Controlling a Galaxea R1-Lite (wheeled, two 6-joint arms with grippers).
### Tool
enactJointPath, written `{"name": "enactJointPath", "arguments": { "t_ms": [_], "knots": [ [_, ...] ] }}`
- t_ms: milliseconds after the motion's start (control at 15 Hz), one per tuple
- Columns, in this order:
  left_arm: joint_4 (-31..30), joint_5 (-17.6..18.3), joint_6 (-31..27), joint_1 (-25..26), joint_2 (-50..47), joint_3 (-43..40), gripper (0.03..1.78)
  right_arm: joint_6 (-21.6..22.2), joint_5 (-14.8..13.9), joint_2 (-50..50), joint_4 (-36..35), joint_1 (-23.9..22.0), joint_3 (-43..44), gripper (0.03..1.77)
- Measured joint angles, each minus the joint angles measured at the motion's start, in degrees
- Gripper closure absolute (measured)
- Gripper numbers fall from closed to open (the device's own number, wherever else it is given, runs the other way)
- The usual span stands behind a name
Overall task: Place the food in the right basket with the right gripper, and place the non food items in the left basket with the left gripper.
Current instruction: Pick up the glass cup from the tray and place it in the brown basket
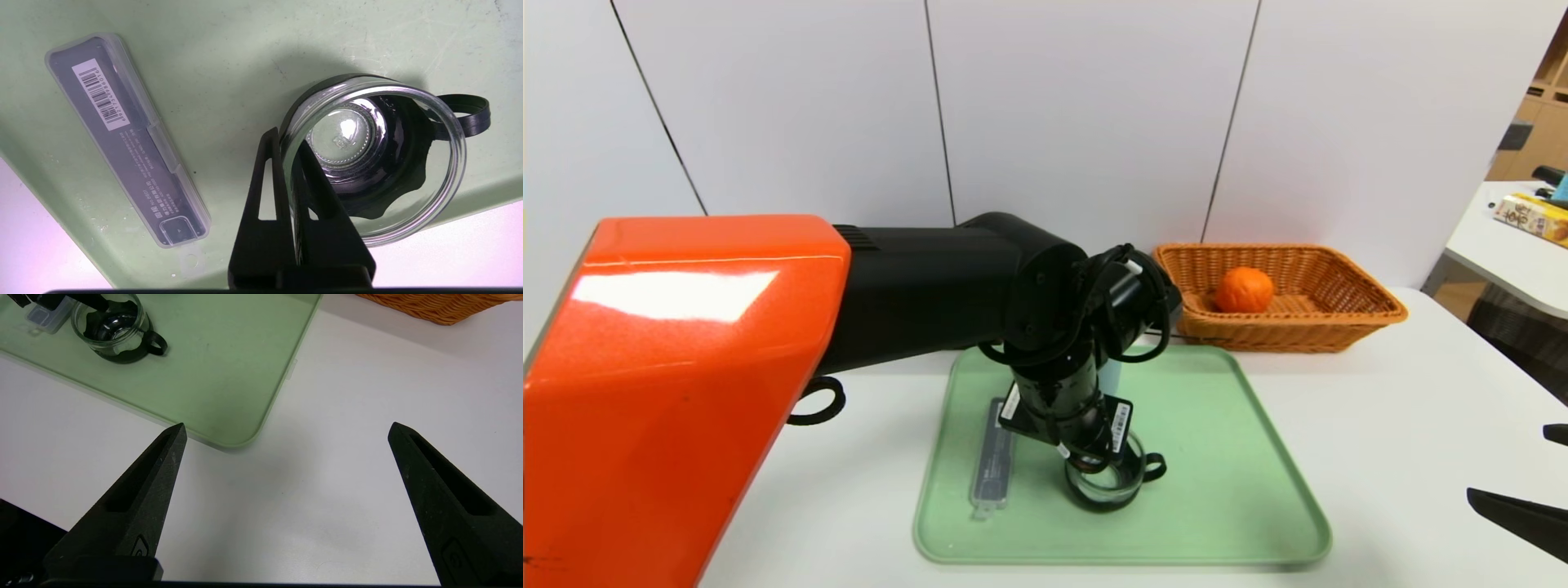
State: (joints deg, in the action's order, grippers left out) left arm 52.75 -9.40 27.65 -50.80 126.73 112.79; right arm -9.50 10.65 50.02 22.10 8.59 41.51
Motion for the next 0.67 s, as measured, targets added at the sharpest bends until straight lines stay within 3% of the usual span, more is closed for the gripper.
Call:
{"name": "enactJointPath", "arguments": {
  "t_ms": [667],
  "knots": [
    [-0.4,-0.5,-2.7,-1.8,-7.8,0.3,1.72,-1.9,0.0,0.2,0.0,0.2,-0.1,0.10]
  ]
}}
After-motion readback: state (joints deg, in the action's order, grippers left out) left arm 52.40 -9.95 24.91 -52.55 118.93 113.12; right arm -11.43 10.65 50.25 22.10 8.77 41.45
